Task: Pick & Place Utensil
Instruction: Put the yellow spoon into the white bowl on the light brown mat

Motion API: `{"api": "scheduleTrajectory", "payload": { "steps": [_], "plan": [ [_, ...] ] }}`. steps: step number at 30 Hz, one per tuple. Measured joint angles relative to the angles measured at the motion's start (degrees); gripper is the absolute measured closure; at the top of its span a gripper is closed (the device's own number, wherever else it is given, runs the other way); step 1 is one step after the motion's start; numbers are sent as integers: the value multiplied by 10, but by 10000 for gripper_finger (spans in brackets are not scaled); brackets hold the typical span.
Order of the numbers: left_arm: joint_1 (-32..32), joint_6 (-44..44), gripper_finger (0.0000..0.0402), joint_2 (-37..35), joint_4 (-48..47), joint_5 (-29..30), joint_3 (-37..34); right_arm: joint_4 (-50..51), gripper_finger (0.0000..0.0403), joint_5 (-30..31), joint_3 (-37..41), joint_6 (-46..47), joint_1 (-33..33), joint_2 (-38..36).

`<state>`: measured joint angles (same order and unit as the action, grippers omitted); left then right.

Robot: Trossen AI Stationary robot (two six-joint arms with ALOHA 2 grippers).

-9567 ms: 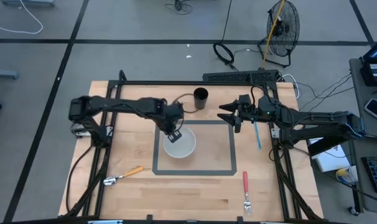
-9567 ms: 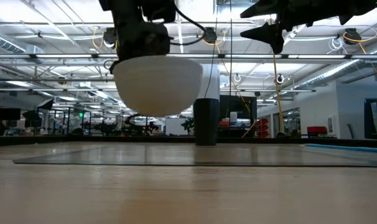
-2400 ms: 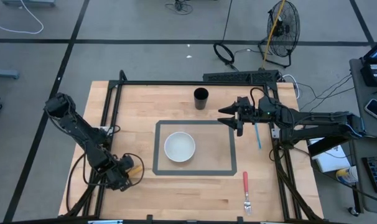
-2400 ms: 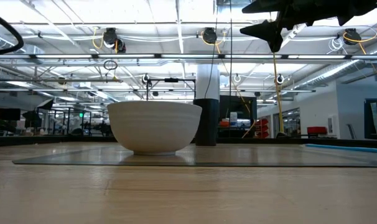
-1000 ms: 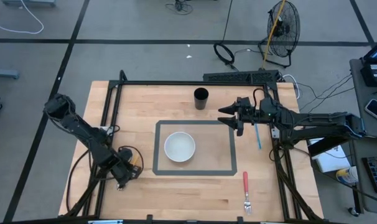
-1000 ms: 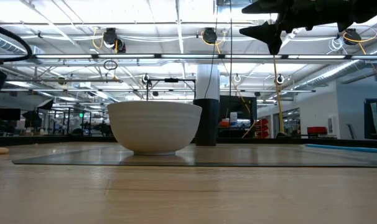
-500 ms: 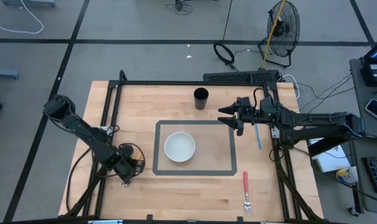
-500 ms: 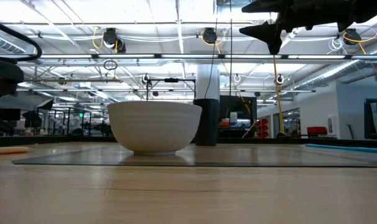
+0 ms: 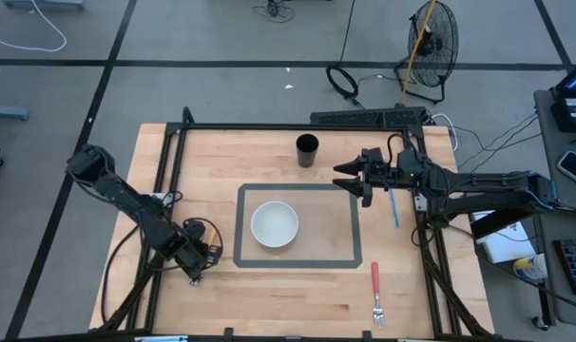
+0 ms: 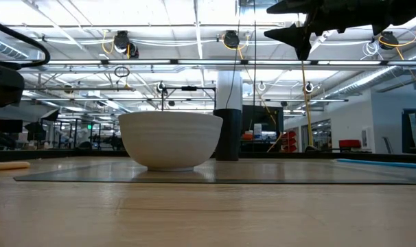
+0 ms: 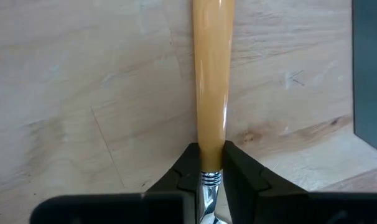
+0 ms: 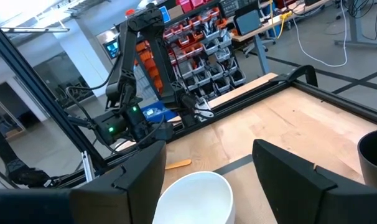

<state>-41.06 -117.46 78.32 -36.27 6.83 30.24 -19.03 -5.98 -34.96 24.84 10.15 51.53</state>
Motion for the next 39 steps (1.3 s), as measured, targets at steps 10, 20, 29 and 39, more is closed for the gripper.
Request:
{"api": "scheduleTrajectory", "payload": {
  "steps": [10, 20, 29, 39],
  "plan": [
    [-1, 6, 361, 4, -61, 12, 22, 0, 165, 0, 0, -1, 0, 0],
    [8, 8, 399, 8, -174, 108, 60, 1, 165, 1, 0, -2, 0, 0],
    [19, 24, 400, 5, -169, 113, 64, 1, 165, 2, 0, 4, 0, 0],
    [47, 101, 291, 5, -160, 80, 64, 0, 165, 2, 0, 7, 0, 0]
  ]
}}
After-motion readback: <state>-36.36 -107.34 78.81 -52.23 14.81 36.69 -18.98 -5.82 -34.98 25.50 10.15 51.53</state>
